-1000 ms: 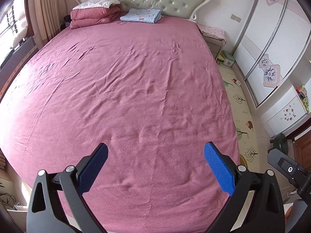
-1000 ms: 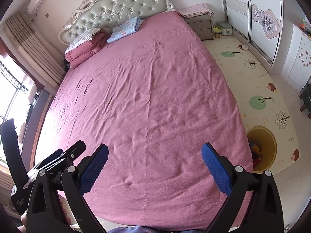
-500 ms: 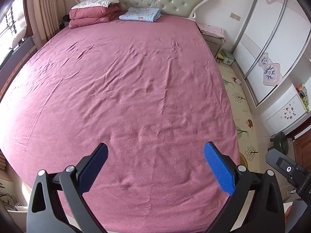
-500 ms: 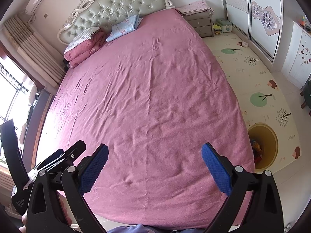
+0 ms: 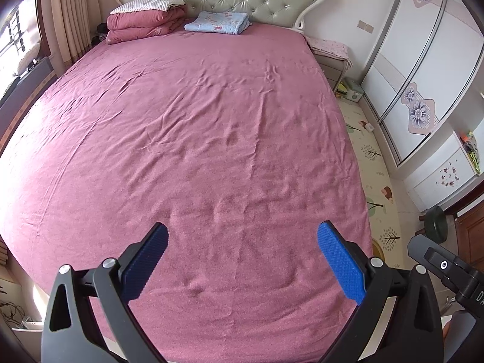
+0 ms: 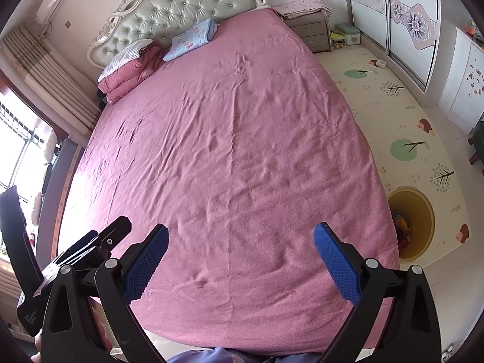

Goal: Collect trash

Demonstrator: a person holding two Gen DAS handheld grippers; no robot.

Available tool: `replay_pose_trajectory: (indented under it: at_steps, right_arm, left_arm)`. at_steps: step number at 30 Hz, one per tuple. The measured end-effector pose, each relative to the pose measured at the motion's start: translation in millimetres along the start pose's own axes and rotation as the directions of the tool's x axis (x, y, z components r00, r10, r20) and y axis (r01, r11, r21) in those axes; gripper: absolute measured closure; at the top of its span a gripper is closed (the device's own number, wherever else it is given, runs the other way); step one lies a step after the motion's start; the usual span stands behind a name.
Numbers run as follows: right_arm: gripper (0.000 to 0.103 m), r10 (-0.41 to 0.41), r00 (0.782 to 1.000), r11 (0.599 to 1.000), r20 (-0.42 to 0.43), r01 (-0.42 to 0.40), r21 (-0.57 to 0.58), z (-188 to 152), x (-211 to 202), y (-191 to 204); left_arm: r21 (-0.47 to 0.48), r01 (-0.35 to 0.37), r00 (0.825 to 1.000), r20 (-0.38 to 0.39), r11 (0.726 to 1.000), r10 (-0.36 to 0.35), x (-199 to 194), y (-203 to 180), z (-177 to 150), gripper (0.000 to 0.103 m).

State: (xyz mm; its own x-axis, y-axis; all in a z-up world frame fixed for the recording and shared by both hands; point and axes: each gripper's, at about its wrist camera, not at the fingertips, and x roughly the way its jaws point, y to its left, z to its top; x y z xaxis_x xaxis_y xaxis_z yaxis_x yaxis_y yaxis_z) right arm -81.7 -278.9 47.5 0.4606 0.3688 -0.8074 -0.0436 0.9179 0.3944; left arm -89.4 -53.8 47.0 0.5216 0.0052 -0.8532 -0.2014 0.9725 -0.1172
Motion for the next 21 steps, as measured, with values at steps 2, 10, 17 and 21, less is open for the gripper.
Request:
replay_pose_trajectory:
  at_steps: [2, 10, 17, 21]
  right_arm:
    - [0.01, 0.0, 1.0, 1.0, -0.001, 0.0, 0.002, 0.2, -0.2, -0.1]
    - [0.01, 0.0, 1.0, 1.0, -0.008, 0.0, 0.004, -0.7, 2.6, 0.0]
    - [0.01, 0.001, 1.0, 1.0, -0.009, -0.001, 0.003, -0.6, 2.8, 0.0]
    - [0.01, 0.0, 1.0, 1.0, -0.01, 0.0, 0.004, -1.0, 3.4, -0.1]
  left_arm:
    - [-0.001, 0.002, 1.0, -0.005, 1.0, -0.002, 0.8, 0.2, 0.0, 0.004]
    - [-0.004, -0.004, 1.0, -0.009, 1.0, 0.004, 3.2, 1.9, 0.4, 0.004]
    - [-0.003, -0.012, 1.0, -0.011, 1.0, 0.012, 4.5, 2.2, -1.6, 0.004]
    - [-0.001, -0.01, 1.0, -0.015, 1.0, 0.01, 5.7, 1.9, -1.3, 0.004]
